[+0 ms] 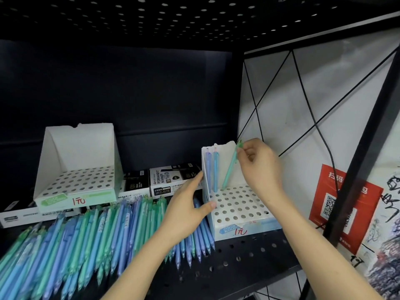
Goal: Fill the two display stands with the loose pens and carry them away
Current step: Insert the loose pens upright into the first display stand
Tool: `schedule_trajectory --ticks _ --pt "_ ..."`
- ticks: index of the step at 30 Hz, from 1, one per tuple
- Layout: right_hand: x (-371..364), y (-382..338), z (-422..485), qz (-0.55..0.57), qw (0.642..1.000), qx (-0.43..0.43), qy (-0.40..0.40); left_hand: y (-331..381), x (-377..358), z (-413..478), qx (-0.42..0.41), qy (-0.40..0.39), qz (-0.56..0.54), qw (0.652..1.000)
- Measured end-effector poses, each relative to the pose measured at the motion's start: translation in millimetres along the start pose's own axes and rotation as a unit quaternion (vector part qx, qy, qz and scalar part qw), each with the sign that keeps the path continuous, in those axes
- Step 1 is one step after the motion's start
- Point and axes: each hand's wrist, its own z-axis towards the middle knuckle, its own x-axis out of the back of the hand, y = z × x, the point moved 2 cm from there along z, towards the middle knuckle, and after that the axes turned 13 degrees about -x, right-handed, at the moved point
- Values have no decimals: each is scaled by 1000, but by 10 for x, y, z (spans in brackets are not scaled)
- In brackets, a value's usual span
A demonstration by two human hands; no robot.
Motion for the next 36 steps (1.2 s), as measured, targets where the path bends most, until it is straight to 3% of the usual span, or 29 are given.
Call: schedule_trajectory --ticks 9,12,15,17,20,24,30,36 --pt "-271 25 88 -99 988 -35 -113 -51 -30 12 0 -2 12 1000" --pt "-202 -35 15 -93 993 -34 -71 -20 27 -4 -6 2 8 1000" --pt "-58 -209 -303 -24 999 9 -24 -36 247 -135 13 61 51 997" --pt "-80 -356 -584 0 995 24 -100 -85 479 -300 36 111 114 987" --pt "-372 -475 -950 -59 964 39 -258 -194 827 -611 92 138 220 961" --pt "-744 -494 -1123 -196 937 53 -286 -323 1071 -875 168 94 305 933" --pt "-912 -519 -1207 -240 929 -7 -283 -385 976 -837 164 43 247 954" --pt "-947 -522 -1224 -222 927 -22 -300 -422 920 -796 206 81 233 947"
